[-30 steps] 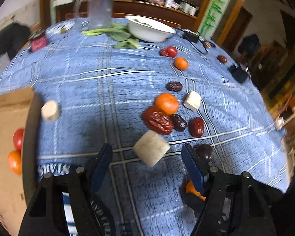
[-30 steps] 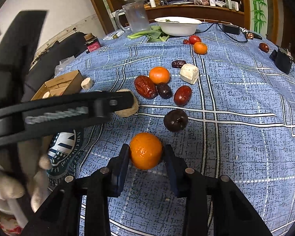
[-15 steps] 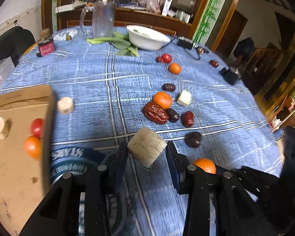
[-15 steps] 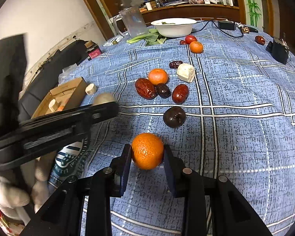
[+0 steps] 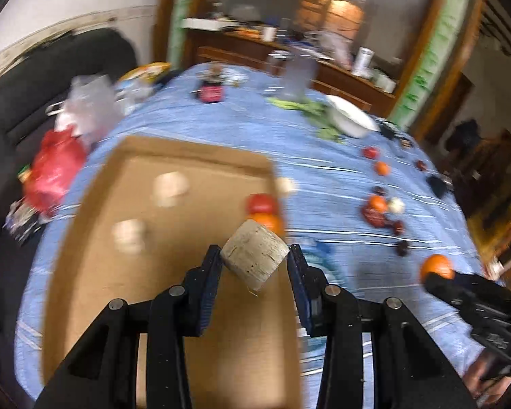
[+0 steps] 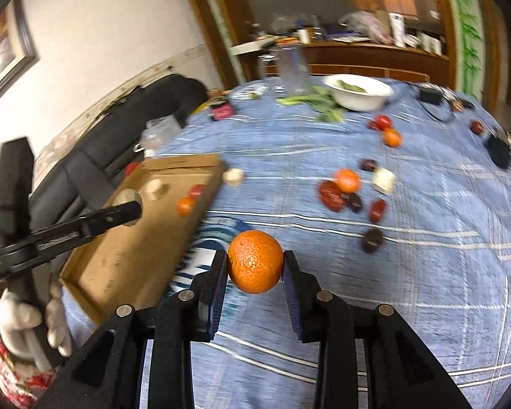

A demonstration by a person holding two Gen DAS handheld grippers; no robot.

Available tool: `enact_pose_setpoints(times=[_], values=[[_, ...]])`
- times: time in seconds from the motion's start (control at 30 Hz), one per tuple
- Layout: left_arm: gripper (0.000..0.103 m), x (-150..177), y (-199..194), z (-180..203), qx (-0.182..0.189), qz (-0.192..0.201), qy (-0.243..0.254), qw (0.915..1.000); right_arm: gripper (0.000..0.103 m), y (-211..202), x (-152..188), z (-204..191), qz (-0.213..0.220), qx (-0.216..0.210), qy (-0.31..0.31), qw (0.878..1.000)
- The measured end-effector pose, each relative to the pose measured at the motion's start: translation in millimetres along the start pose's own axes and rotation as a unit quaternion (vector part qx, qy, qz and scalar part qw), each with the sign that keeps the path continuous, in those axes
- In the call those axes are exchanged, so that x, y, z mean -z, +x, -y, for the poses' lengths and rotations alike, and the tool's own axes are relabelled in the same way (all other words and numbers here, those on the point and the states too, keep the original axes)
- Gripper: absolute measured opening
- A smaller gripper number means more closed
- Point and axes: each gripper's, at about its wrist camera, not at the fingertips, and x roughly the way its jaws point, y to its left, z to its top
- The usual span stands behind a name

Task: Organize fruits
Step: 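Carry both items into the cardboard tray and open both grippers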

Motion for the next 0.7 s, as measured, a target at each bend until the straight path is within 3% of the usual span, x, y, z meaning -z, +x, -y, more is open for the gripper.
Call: enact_pose_setpoints(times=[0.2,0.4,0.7], values=[[0.039,6,7,-54,-0.029,-0.015,-0.039,0.9987,0.035,40,-17,-63,-0.026,-0.031,-0.05,0.998],[0.039,1,26,-65,-0.037,-0.04,-0.039,0.9977,0.035,97,-21,-110,-0.053,-0.03,-0.102,0.993],[0.039,-3,45,-67,-0.032,-0.058,-0.049,0.9966,0.035,143,-14,-123,-0.079,-0.007,-0.137,0.987]])
